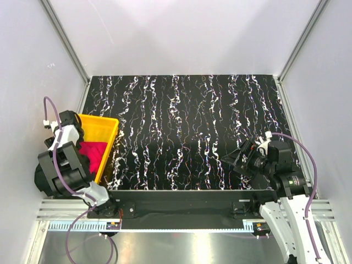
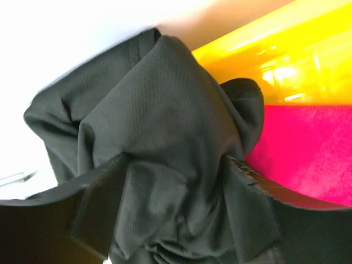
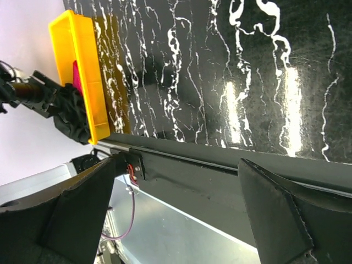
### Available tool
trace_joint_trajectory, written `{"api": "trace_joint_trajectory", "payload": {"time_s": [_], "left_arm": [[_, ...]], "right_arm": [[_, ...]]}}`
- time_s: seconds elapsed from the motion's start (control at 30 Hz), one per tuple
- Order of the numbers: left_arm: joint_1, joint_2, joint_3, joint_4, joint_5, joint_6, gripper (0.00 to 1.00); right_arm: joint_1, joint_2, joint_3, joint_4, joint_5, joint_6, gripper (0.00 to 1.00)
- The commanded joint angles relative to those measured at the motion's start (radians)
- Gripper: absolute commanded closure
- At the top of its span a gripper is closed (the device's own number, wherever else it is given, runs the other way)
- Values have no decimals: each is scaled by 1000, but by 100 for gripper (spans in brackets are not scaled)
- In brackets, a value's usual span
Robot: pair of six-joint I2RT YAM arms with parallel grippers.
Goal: Fold and stack the t-shirts
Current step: Grab the tshirt from the pile, then move the tshirt to the center of the board
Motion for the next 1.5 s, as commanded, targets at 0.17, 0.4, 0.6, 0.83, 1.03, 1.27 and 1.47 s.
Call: {"api": "trace_joint_trajectory", "payload": {"time_s": [0.17,0.4,0.6,0.83,1.03,1.27,1.47], "left_arm": [[35,-28,71,36,108,-21,100],[-46,-185,243,-214,282,-285,100],[-203,-298,526,-219,567,-416,100],[-462,-264,994,-148,748,-473,100],[-677,-320,882,-56,981,-491,100],[-755,-691,307,-53,1034,-442,69],[-755,-1047,-165,-148,1024,-509,20]], "right_arm": [[19,17,39,-19,40,-31,0],[38,25,67,-19,43,-22,0],[39,30,81,-25,43,-5,0],[39,46,76,-25,48,0,0],[39,79,70,-17,60,33,0],[39,134,77,12,48,47,0],[38,246,67,67,-4,-77,2]]}}
